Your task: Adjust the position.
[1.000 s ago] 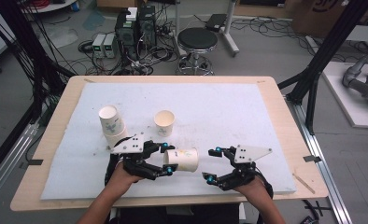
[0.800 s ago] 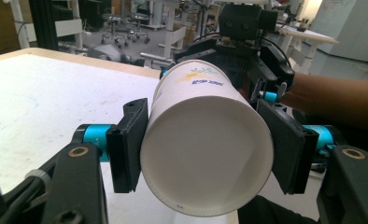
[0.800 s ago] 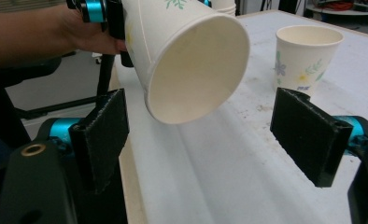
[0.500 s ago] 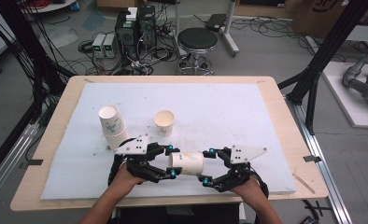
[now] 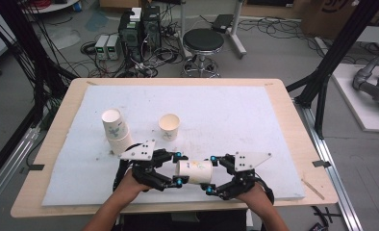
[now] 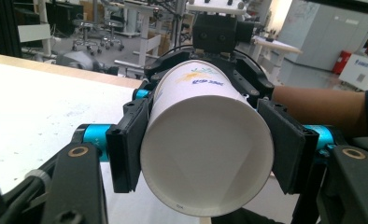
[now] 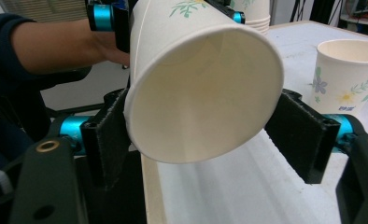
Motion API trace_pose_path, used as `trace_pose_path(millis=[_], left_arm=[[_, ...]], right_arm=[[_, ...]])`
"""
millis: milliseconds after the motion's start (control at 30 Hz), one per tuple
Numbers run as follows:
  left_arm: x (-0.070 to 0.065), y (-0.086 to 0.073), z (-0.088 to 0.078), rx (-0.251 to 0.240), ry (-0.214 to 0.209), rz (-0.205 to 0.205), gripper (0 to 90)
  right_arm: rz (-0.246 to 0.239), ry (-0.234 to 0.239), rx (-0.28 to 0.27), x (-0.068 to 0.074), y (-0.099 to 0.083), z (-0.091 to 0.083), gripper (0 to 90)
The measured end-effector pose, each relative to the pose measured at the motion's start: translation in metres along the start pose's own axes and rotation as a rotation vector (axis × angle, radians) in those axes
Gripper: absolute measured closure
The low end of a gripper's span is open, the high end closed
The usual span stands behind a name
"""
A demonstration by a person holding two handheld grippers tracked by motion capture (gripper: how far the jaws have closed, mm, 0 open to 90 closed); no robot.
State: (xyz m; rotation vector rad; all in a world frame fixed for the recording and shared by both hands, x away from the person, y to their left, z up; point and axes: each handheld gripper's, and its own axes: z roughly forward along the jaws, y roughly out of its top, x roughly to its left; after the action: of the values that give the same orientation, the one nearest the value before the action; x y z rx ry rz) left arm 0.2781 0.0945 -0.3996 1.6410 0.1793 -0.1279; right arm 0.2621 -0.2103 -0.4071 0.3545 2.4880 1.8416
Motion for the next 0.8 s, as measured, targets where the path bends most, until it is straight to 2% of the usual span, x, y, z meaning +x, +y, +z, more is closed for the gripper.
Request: trace_pose_path(millis=[167, 367, 667, 733, 800], left_arm=[[0.0019, -0.0029, -0.001, -0.022, -0.016, -0.021, 36.2], [0.0023, -0.0047, -0.0012, -0.021, -0.019, -0.026, 36.6], [0.0018, -0.0055, -0.0012, -0.016, -0.012, -0.034, 36.4], [0.0019, -0.005, -0.0007, -0.001, -0.006, -0.045, 31.3], [0.0012, -0.0032, -0.0008, 0.022, 0.018, -0.047, 24.2]], right_arm=[[0.001, 0.014, -0.019, -0.0004, 0.0002, -0.0024, 27.6], [-0.01, 0.017, -0.042, -0.0009, 0.0007, -0.0051, 31.2], [-0.011, 0.015, -0.036, -0.0005, 0.0011, -0.0061, 34.5], [-0.013, 0.011, -0.029, -0.0007, 0.0011, -0.0056, 34.5], [-0.013, 0.003, -0.006, -0.0007, 0.0012, -0.0052, 34.4]])
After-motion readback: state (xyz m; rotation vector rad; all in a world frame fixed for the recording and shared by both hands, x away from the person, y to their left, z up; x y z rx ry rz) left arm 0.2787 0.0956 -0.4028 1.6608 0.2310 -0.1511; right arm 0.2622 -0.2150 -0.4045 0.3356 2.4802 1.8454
